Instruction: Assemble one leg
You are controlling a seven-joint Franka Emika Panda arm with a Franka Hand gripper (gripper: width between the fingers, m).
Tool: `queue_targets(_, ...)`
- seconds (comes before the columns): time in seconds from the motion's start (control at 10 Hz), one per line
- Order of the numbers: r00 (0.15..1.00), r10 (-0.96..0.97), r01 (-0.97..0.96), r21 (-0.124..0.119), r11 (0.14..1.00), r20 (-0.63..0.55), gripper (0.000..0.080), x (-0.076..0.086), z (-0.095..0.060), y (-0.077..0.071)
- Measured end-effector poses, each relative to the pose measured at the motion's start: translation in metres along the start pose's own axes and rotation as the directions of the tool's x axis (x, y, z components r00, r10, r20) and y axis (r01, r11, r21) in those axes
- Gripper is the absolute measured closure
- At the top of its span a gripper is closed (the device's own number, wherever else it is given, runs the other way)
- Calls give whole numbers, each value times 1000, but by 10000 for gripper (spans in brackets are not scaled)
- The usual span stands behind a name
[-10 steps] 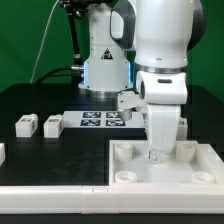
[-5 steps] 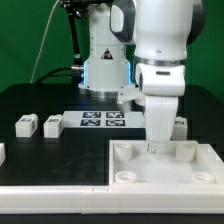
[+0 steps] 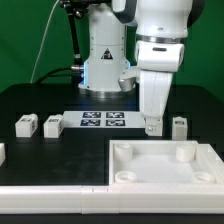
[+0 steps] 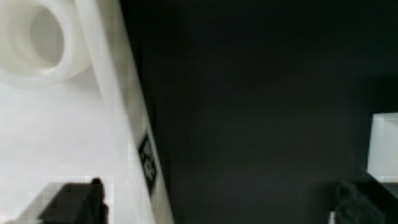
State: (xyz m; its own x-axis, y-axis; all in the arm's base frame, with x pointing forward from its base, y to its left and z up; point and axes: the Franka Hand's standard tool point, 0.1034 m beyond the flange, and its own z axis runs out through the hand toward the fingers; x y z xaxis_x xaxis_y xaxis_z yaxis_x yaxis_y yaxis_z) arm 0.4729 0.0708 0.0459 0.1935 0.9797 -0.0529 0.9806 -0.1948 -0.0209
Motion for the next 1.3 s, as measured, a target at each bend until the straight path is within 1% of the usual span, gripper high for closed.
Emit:
queue_targets(0.1, 999, 32, -32, 2, 999, -1, 150, 0, 0, 0)
queue_targets(0.2, 985, 174, -174, 5, 985, -5, 150, 1, 0, -1)
queue_targets(0.4, 941, 338, -338, 7, 941, -6, 150, 2, 1, -2)
queue_targets(0.5, 865, 502, -501, 12, 865, -13, 150, 5, 3, -8)
queue_targets(0.6, 795, 607, -607, 23, 795, -10, 150, 8, 5, -14)
queue_targets(0.7, 695, 719, -718, 46, 694, -8, 150, 10, 7, -17)
queue_targets(0.8, 649, 761, -760, 51, 648, -8, 150, 12, 6, -16)
queue_targets(0.9, 583, 813, -811, 58, 582, -5, 150, 13, 6, -17)
queue_targets(1.0, 552, 834, -832, 60, 551, -3, 150, 14, 6, -17)
queue_targets(1.1, 449, 894, -891, 70, 448, 1, 150, 15, 7, -18)
queue_targets(1.2, 280, 960, -957, 88, 278, 5, 150, 16, 9, -24)
queue_targets(1.3, 160, 987, -983, 92, 157, 20, 150, 22, 12, -36)
